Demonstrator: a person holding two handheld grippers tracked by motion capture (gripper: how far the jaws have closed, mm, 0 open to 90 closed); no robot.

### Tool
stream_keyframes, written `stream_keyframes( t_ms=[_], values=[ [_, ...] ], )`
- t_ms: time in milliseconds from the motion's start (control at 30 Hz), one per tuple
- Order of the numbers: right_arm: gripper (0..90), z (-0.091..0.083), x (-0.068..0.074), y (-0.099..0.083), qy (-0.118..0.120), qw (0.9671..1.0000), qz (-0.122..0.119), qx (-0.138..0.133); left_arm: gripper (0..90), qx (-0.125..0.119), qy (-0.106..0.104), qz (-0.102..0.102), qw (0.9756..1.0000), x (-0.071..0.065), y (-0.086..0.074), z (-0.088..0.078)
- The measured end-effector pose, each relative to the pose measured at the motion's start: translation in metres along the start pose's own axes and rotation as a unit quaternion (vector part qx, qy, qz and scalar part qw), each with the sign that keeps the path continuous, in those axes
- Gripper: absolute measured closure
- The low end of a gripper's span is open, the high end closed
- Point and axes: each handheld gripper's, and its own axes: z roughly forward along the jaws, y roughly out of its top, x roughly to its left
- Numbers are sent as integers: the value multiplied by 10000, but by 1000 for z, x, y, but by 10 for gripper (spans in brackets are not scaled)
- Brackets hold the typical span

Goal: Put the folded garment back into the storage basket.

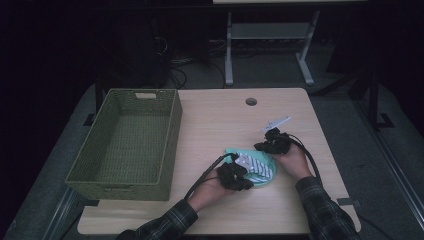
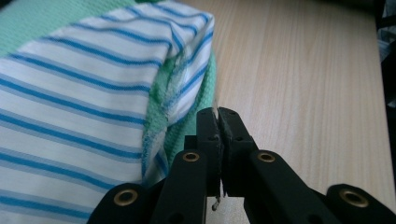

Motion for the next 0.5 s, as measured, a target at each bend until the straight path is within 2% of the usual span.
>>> stream_keyframes(
  t_ms=[233,500],
  values=[
    [900,-9,4,-14,55,10000,39,-18,872,121,262,31,9996,8,-4,-5],
    [900,-24,15,-30,92,9999,-71,-77,863,119,581,-242,9979,27,-16,-23]
  ],
)
